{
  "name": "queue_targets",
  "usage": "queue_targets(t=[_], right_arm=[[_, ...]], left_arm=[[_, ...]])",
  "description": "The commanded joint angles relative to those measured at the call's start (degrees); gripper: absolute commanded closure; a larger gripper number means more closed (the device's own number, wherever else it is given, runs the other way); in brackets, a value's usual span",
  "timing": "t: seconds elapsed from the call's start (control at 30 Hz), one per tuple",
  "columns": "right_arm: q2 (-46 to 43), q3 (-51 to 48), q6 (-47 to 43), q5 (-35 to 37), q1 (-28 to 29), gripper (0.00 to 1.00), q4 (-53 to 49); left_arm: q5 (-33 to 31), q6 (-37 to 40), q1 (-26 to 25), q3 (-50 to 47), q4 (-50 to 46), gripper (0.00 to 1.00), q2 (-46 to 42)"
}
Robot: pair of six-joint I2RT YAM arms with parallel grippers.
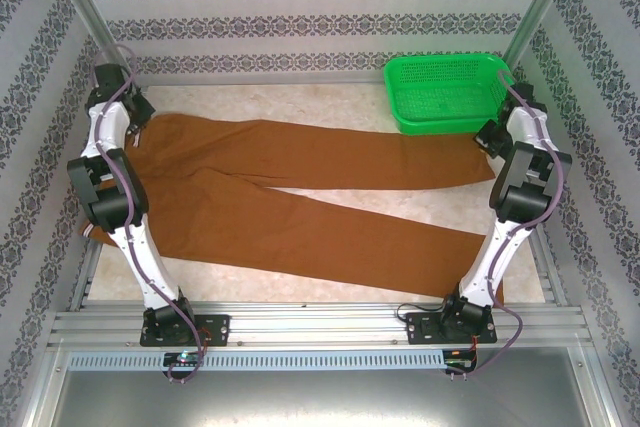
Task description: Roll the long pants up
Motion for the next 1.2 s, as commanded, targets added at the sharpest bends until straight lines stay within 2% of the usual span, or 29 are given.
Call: queue_targets(t=[0.0,0.17,0.27,0.43,0.57,0.63,0.7,0.87,1.07,1.17], right_arm=[[-5.5,1.0,1.9,2.1,0.1,1.0,0.9],[-7.7,0.3,0.8,4.6,-0.2,1.0,3.0],[-6.7,4.3,0.4,7.0,-0.9,1.0,1.3],[-3.9,11.3,0.8,6.0,-1.6,1.0,-0.7],[-4.5,11.3,2.0,4.8,-1.9,1.0,0.6],[-7.6,5.8,3.2,3.3,-1.9,1.0,5.6],[-13.0,-3.9,4.4,3.3,-1.7,1.0,14.6],[-26.7,-25.8,4.2,6.6,-1.5,1.0,33.7],[-41.3,-44.4,1.5,9.8,-2.1,1.0,50.7],[-47.3,-51.2,1.4,11.9,-3.1,1.0,56.0]], left_arm=[[-5.2,-1.4,-0.4,4.8,-5.7,1.0,-3.0],[-9.2,-1.7,-0.4,10.8,-10.2,1.0,-3.7],[-11.9,-2.2,-0.3,10.7,-10.9,1.0,-5.7],[-15.1,-1.2,-0.4,9.9,-13.0,1.0,-8.8],[-18.5,-0.7,-0.3,5.9,-11.6,1.0,-13.5],[-19.2,-0.5,0.3,5.7,-11.7,1.0,-14.4],[-19.3,-1.0,1.1,4.7,-10.9,1.0,-15.5],[-17.4,-2.6,2.0,-9.3,2.9,1.0,-22.5],[-19.6,-3.7,3.0,-24.8,18.5,1.0,-30.6],[-20.5,-5.0,4.4,-28.2,20.5,1.0,-31.9]])
